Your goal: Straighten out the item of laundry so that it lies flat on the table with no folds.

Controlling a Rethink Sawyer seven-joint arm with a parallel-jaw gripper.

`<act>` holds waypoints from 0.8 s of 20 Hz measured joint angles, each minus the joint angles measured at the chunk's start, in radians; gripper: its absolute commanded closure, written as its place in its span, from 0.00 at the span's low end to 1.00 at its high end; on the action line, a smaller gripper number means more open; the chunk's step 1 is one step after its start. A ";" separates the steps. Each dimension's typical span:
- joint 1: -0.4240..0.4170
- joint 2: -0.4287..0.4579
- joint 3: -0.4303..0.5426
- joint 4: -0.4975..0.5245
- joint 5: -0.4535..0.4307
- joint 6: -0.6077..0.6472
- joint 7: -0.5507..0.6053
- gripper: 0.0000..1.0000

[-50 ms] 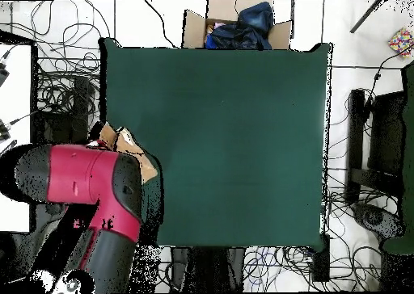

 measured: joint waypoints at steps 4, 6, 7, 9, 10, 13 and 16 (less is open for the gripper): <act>0.018 0.015 0.000 0.000 0.028 -0.001 0.003 1.00; 0.028 0.020 0.000 0.000 0.048 -0.010 0.004 1.00; 0.029 0.021 0.000 0.000 0.052 -0.012 0.004 1.00; 0.033 0.026 0.000 0.000 0.069 -0.022 0.004 1.00; 0.033 0.029 0.000 0.000 0.073 -0.023 0.004 1.00; 0.031 0.031 0.000 0.002 0.075 -0.023 0.004 1.00; 0.026 0.031 0.000 0.009 0.075 -0.023 0.004 1.00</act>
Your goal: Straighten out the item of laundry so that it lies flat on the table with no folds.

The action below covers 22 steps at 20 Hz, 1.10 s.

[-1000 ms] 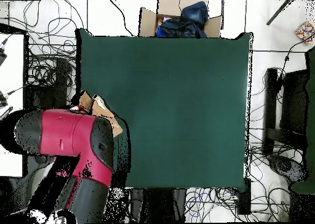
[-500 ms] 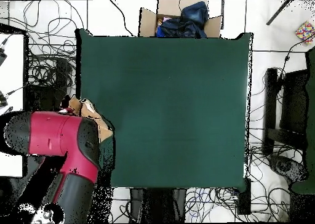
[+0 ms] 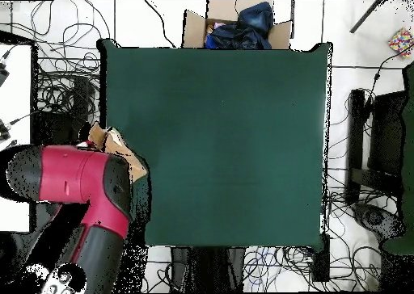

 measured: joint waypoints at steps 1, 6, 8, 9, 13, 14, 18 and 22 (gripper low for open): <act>-0.003 -0.001 0.000 0.004 0.000 -0.001 0.000 1.00; -0.047 -0.012 0.002 0.037 -0.001 -0.030 0.000 1.00; -0.078 -0.018 0.004 0.053 -0.001 -0.048 0.000 1.00; -0.095 -0.023 0.006 0.060 -0.001 -0.059 0.000 1.00; -0.191 -0.043 0.020 0.079 -0.020 -0.115 -0.001 1.00; -0.207 -0.046 0.023 0.079 -0.027 -0.121 -0.003 1.00; -0.336 -0.062 0.059 0.078 -0.087 -0.149 -0.038 1.00; -0.481 -0.076 0.116 0.072 -0.172 -0.151 -0.120 0.00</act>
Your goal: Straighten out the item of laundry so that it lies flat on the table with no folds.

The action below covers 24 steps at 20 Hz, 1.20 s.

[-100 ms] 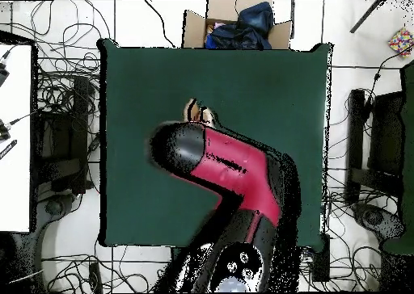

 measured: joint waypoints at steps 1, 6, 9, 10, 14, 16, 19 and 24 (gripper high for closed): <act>-0.019 -0.002 0.009 -0.002 -0.012 0.000 -0.015 0.00; -0.153 -0.001 0.079 -0.046 -0.105 0.009 -0.168 0.00; -0.210 0.006 0.116 -0.081 -0.147 0.020 -0.257 0.00; -0.222 0.008 0.125 -0.090 -0.156 0.022 -0.278 0.00; -0.274 0.031 0.165 -0.159 -0.201 0.031 -0.397 0.00; -0.275 0.044 0.181 -0.190 -0.210 0.031 -0.426 0.00; -0.267 0.050 0.194 -0.209 -0.213 0.031 -0.429 0.00; -0.246 0.049 0.212 -0.215 -0.213 0.031 -0.429 0.00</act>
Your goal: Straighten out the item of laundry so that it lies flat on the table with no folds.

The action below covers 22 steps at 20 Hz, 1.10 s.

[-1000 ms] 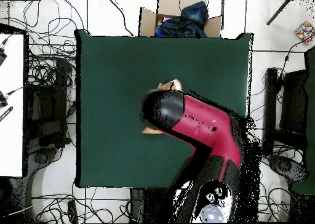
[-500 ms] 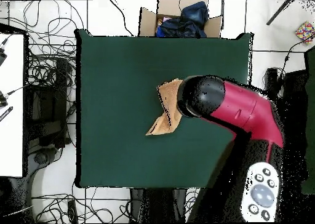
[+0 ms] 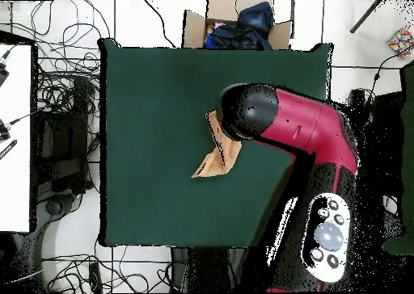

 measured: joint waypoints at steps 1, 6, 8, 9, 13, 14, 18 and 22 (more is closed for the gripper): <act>0.008 -0.001 0.004 0.000 0.001 0.000 0.000 0.00; 0.059 0.004 -0.008 0.001 0.028 0.007 0.009 0.00; 0.096 0.014 -0.030 -0.004 0.044 0.027 0.031 0.00; 0.116 0.021 -0.044 -0.008 0.053 0.042 0.048 0.00; 0.219 0.078 -0.103 -0.044 0.106 0.148 0.205 0.00; 0.230 0.086 -0.108 -0.048 0.114 0.160 0.230 0.00; 0.275 0.138 -0.111 -0.064 0.177 0.173 0.415 0.00; 0.272 0.179 -0.111 -0.074 0.195 0.164 0.508 0.00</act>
